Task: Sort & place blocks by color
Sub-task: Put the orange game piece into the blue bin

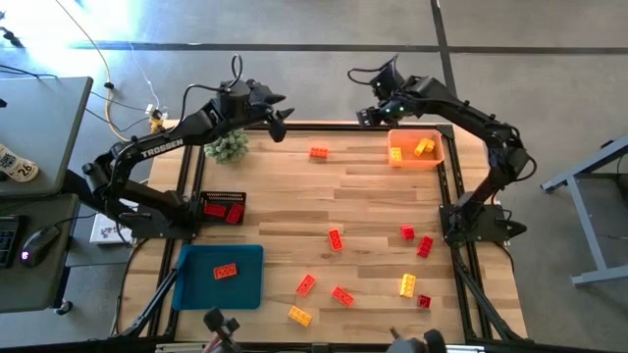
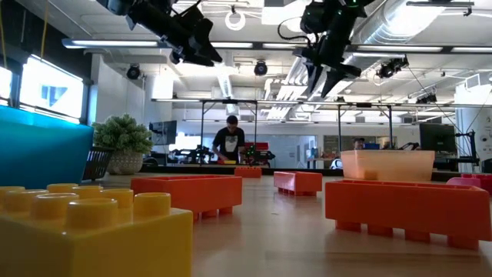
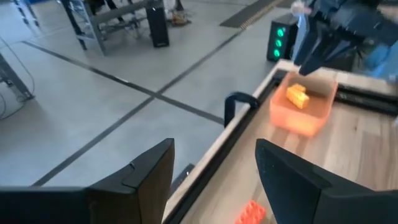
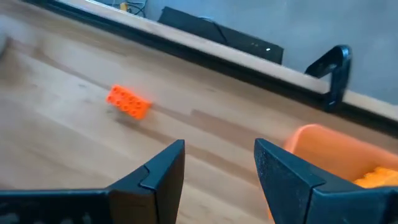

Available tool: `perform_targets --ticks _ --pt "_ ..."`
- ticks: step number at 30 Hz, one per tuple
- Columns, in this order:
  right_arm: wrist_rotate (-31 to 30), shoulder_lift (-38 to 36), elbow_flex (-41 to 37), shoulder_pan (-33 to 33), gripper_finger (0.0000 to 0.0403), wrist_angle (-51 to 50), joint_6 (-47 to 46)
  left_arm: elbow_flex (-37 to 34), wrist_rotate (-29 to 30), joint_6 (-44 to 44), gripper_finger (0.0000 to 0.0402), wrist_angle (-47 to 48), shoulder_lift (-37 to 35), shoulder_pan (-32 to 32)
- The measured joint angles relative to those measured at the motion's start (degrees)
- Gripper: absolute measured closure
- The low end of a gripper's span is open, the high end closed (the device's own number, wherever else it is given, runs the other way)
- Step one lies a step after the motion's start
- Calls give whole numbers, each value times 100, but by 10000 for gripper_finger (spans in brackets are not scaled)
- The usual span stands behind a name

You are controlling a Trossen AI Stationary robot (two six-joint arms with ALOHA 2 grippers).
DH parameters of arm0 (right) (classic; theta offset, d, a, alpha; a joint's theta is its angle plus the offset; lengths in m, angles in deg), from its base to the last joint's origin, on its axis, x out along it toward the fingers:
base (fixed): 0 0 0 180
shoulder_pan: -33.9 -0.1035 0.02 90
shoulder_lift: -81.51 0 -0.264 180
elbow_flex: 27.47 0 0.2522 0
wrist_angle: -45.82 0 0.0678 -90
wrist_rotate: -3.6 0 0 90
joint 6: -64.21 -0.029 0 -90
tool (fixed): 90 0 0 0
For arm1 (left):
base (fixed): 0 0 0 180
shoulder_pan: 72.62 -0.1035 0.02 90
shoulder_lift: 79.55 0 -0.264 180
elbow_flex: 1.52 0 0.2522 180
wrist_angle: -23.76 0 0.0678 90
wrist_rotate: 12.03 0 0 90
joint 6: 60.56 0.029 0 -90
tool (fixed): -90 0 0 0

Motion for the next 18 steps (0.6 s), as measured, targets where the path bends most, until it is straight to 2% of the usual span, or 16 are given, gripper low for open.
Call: perform_targets --ticks 6,11,18 --pt "-44 1 0 -559 222 19 -704 0 -37 161 188 357 0 0" --pt "-392 1 0 -1051 222 14 -1246 0 -64 161 188 733 0 0" --pt "-484 5 0 -1583 222 32 -1560 0 -442 6 188 1390 0 23"
